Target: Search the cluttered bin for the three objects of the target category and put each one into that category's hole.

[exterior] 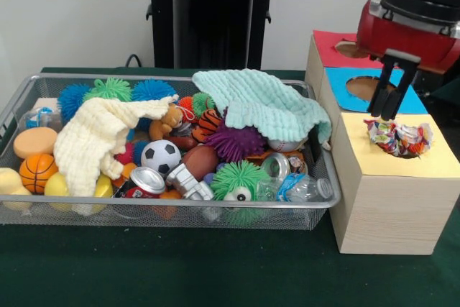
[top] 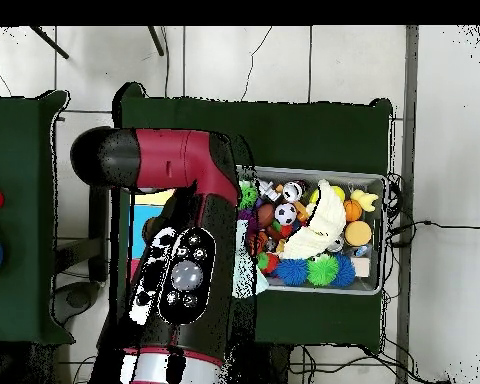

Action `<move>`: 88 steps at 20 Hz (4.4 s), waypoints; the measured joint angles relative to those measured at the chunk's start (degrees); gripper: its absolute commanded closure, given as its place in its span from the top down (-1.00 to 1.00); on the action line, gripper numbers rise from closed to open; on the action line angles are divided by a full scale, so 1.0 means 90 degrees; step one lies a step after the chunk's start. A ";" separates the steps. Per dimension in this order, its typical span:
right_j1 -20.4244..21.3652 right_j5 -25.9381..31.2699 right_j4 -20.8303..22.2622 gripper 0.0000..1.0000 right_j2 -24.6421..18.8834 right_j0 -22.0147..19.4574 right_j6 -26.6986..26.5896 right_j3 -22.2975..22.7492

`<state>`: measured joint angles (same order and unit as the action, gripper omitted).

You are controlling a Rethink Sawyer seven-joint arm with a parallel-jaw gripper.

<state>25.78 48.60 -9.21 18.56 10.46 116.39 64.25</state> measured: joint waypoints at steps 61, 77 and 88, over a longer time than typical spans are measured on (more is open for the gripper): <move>-0.0453 0.0126 0.0009 -1.00 0.0317 0.0139 0.0078 -0.0163; -0.0581 0.0101 0.0013 -1.00 0.0210 0.0414 0.0078 -0.0170; -0.0708 -0.0323 0.0025 -1.00 -0.0062 0.0299 0.0078 -0.0153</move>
<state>19.41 45.70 -8.99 18.00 13.15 117.09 62.87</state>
